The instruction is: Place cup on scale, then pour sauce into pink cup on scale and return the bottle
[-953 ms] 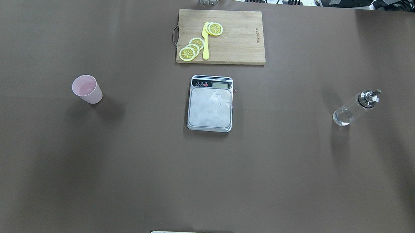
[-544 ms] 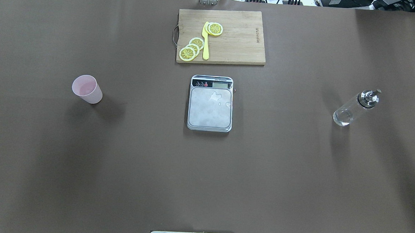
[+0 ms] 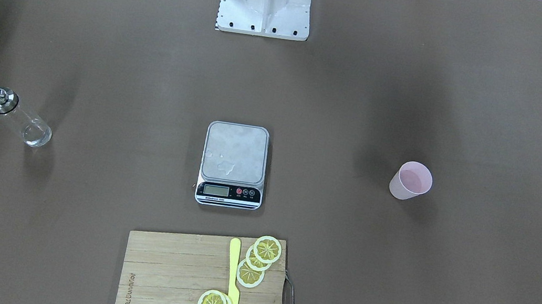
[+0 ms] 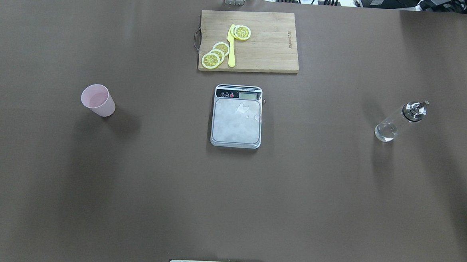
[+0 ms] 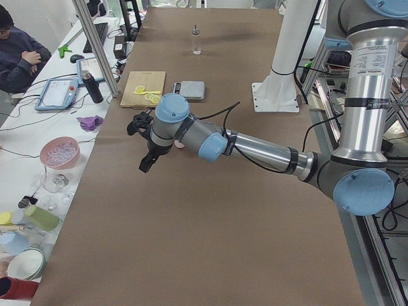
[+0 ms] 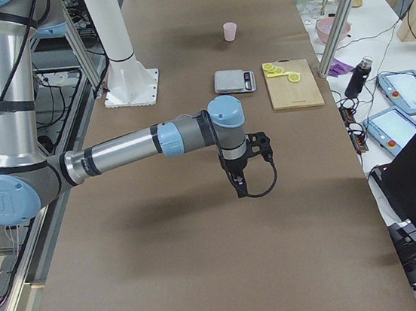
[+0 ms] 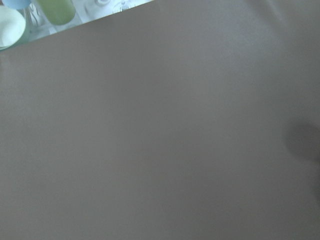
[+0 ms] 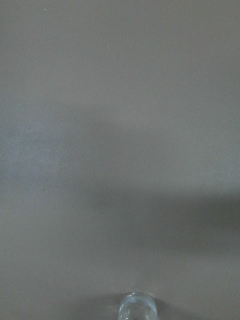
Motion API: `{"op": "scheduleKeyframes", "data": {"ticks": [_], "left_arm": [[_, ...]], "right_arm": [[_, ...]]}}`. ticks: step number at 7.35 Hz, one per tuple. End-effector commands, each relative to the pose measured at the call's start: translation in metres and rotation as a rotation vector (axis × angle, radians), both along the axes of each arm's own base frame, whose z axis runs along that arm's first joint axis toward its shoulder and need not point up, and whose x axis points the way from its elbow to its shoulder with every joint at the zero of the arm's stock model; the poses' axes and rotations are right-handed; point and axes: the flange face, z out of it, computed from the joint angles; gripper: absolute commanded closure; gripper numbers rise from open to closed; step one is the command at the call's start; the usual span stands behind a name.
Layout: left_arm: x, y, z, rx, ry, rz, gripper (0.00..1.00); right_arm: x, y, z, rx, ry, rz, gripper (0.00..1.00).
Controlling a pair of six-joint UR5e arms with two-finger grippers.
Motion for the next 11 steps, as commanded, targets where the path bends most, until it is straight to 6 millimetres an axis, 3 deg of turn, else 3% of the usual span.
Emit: {"op": "scheduleKeyframes", "data": {"ticks": [1,2,4,8,11], "left_arm": [[0.034,-0.008,-0.01,0.042,0.0,0.059,0.01],[0.059,-0.007,-0.01,0.006,0.015,0.086,0.01],[0.126,-0.003,-0.016,-0.236,0.115,0.026,0.02],[0.253,0.006,-0.042,-0.357,0.095,-0.019,0.1],[0.308,-0.013,-0.044,-0.372,0.064,-0.049,0.12]], "right_arm": [[-0.006,-0.005,-0.007,0.01,-0.016,-0.011,0.0],[-0.011,-0.005,-0.008,-0.012,-0.029,0.004,0.0],[-0.033,-0.005,-0.014,-0.047,-0.05,0.052,0.0],[-0.082,-0.001,-0.022,-0.1,-0.104,0.144,0.0],[-0.088,0.0,-0.022,-0.105,-0.106,0.137,0.0]]}}
